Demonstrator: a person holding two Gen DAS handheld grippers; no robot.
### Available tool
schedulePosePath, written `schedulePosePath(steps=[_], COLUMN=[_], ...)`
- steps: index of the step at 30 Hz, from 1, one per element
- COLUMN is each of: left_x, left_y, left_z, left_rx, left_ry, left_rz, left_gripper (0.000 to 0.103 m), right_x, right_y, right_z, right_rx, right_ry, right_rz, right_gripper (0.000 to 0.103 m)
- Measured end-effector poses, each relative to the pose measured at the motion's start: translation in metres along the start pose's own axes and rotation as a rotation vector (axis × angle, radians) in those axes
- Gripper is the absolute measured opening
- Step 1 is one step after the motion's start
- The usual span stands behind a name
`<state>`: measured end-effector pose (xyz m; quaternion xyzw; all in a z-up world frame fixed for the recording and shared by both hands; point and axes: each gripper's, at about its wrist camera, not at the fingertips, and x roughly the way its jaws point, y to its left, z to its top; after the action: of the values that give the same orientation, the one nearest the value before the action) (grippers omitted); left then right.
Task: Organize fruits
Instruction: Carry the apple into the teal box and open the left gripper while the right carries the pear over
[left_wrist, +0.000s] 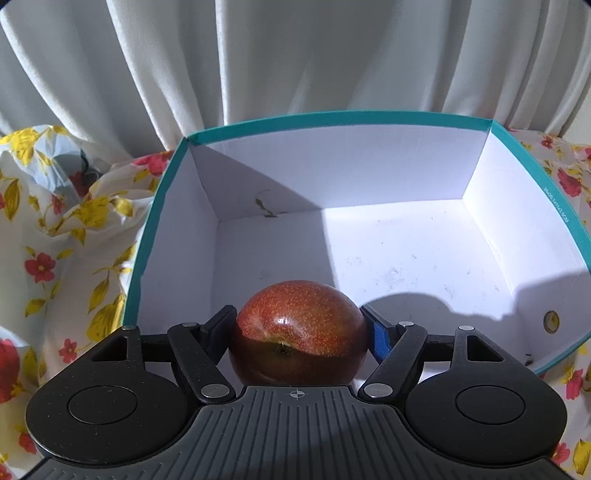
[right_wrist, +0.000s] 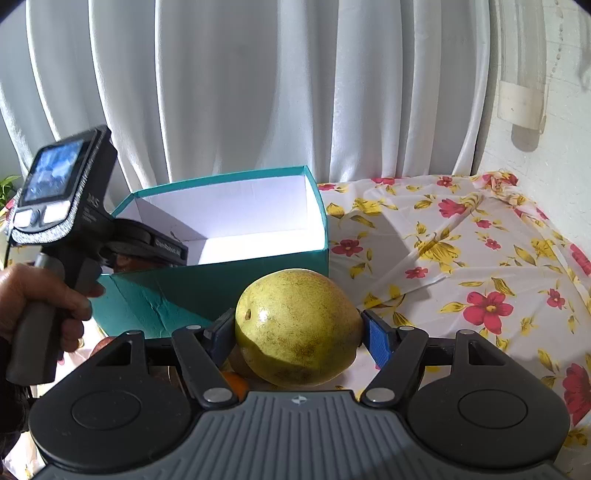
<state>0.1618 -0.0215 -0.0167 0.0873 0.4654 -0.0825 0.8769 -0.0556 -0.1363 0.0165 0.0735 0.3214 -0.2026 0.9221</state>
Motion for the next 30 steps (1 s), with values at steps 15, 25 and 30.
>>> schedulePosePath(steps=[15, 25, 30], left_x=[0.01, -0.078, -0.107], left_y=[-0.001, 0.018, 0.038], left_z=[0.0, -0.015, -0.033], left_rx=[-0.009, -0.069, -0.106], left_ry=[0.022, -0.173, -0.215], left_rz=[-0.023, -0.088, -0.062], left_gripper=[0.088, 0.103, 0.103], right_x=[-0.001, 0.001, 0.003], right_y=[0.006, 0.008, 0.011], right_z=[0.013, 0.025, 0.033], right_rx=[-0.023, -0.049, -0.063], right_ry=[-0.044, -0.072, -0.087], right_rz=[0.001, 0.007, 0.017], right_gripper=[0.071, 0.071, 0.071])
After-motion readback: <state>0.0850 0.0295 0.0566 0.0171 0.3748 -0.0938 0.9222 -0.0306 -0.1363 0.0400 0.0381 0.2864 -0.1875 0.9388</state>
